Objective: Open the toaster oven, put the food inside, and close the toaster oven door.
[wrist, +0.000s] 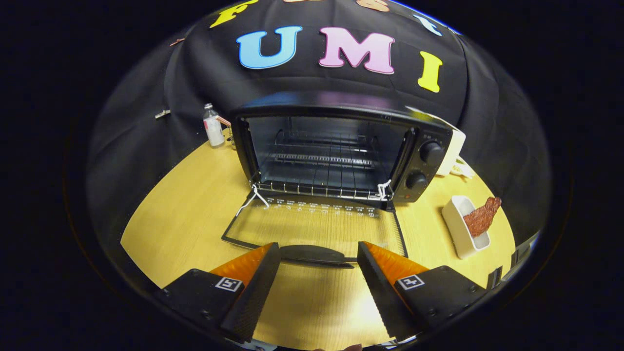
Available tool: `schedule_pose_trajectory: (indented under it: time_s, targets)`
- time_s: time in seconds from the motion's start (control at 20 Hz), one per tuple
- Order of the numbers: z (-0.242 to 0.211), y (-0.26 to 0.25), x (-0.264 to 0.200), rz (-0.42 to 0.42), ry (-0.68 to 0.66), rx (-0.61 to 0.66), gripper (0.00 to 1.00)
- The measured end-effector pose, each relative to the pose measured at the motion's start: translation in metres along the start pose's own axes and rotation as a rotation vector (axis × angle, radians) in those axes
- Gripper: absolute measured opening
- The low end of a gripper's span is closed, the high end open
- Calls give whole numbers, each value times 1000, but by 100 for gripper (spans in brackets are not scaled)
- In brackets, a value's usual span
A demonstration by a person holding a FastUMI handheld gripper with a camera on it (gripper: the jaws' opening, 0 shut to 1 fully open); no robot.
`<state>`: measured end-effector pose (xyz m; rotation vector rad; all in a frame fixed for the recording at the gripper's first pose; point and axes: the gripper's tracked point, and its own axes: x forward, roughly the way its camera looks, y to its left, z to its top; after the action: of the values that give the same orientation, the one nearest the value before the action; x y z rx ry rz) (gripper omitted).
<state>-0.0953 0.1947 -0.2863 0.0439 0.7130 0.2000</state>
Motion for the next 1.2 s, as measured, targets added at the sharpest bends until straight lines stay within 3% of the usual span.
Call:
schedule_pose_trajectory:
  time_s: [0.2, 0.5, 1.2]
  targets:
    - [32, -13, -24, 25, -97, -54, 98]
    - [58, -71, -53, 24, -166, -119, 98]
    - [54, -297, -53, -89, -164, 158, 98]
